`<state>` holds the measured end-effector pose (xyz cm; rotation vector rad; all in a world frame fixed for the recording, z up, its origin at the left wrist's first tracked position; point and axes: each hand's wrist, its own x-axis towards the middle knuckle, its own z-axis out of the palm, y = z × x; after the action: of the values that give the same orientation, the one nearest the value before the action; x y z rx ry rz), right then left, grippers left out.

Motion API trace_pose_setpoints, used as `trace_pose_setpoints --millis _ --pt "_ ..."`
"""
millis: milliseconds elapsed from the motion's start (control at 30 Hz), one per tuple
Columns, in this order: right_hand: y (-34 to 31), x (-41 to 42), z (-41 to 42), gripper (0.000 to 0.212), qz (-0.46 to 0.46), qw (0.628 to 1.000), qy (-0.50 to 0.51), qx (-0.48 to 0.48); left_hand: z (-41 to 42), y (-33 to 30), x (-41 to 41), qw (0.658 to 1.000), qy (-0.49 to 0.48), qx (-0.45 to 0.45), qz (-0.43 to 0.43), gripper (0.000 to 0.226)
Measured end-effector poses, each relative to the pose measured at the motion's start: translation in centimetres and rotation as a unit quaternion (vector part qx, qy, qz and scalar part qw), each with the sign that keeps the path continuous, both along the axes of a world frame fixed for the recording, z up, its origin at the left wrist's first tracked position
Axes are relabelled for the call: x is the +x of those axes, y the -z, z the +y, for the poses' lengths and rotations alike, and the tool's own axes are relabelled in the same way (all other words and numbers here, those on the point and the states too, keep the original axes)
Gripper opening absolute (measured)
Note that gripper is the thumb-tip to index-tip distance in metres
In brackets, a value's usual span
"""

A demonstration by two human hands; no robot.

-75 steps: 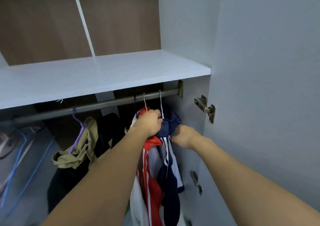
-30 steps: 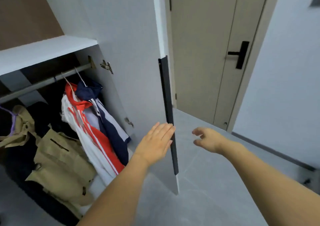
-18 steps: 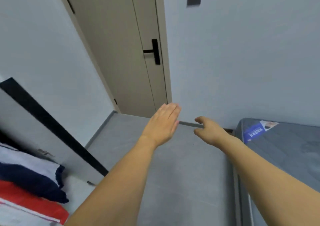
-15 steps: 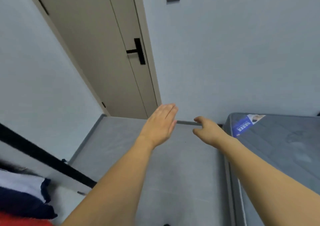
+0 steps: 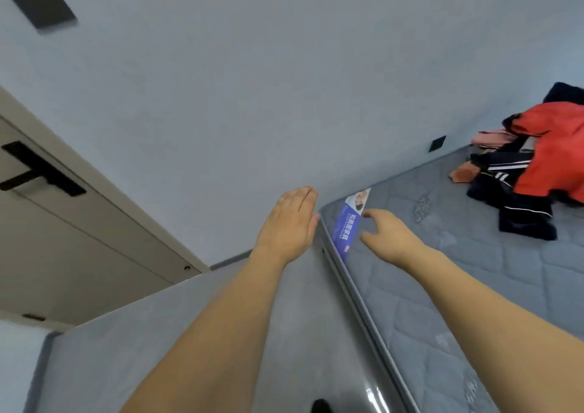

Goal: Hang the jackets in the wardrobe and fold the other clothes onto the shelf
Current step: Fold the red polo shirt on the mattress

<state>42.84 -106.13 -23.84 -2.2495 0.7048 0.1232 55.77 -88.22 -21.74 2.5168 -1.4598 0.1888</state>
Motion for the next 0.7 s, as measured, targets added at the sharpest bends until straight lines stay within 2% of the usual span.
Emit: trace_pose_setpoints --millis 167,367,500,700 --pt "1.9 -0.4 -10.9 0.052 0.006 0.994 0.108 0.004 -13.6 2.0 2.4 0.993 0.111 0.028 0.024 0.048" --pt "4.7 -0.5 -22.4 0.049 0.003 0.977 0.212 0.034 -27.4 4.5 5.8 0.982 0.171 0.075 0.022 0.051" --pt "6.0 -0.8 -30.1 0.056 0.018 0.961 0.275 0.036 -36.3 6.2 7.6 0.970 0.222 0.102 0.022 0.051" --pt "11.6 -0.7 -42.5 0.057 -0.002 0.921 0.389 0.003 -52.7 13.5 8.6 0.952 0.283 0.103 0.061 0.051"
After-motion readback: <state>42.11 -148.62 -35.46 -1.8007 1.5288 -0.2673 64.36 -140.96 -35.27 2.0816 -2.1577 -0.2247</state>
